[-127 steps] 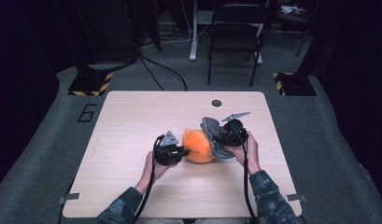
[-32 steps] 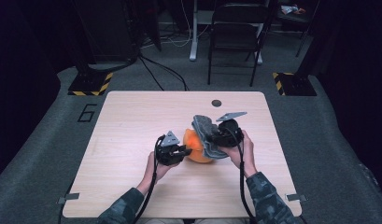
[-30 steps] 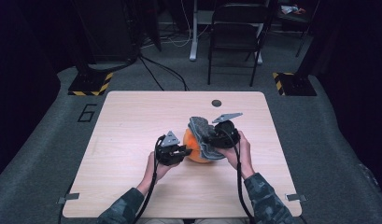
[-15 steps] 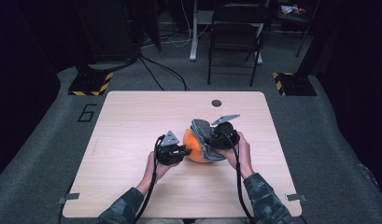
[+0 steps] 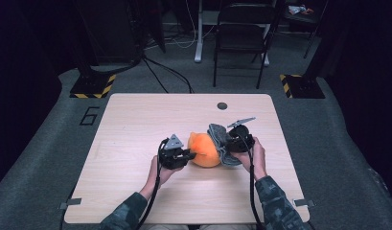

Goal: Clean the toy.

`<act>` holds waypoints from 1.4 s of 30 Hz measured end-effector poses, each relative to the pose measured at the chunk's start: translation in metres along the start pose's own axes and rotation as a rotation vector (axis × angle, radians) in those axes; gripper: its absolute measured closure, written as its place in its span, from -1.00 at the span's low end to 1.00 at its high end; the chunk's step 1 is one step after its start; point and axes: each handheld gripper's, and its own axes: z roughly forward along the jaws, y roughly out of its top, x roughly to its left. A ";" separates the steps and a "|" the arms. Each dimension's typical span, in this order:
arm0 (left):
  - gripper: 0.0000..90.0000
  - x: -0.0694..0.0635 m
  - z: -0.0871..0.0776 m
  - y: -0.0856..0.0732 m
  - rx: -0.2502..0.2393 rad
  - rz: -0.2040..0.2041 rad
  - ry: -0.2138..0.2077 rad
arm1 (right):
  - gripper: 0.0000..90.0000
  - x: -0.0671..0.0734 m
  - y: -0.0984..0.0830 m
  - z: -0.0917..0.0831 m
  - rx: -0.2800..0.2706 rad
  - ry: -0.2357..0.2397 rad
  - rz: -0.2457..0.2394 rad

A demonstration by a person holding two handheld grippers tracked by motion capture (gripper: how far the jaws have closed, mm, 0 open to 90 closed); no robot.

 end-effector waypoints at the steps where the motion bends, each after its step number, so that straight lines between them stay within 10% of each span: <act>1: 0.66 0.000 0.000 0.000 0.000 -0.001 0.000 | 0.64 -0.002 -0.001 0.001 0.003 0.004 0.016; 23: 0.66 0.002 -0.001 0.000 0.001 0.001 0.010 | 0.64 -0.017 -0.008 0.011 0.082 -0.112 0.046; 33: 0.66 0.002 -0.001 -0.001 -0.002 -0.010 0.014 | 0.64 0.016 0.013 -0.026 -0.024 -0.068 -0.033; 42: 0.61 0.004 0.000 -0.002 0.000 -0.002 0.014 | 0.64 0.026 0.009 -0.001 0.024 -0.037 -0.063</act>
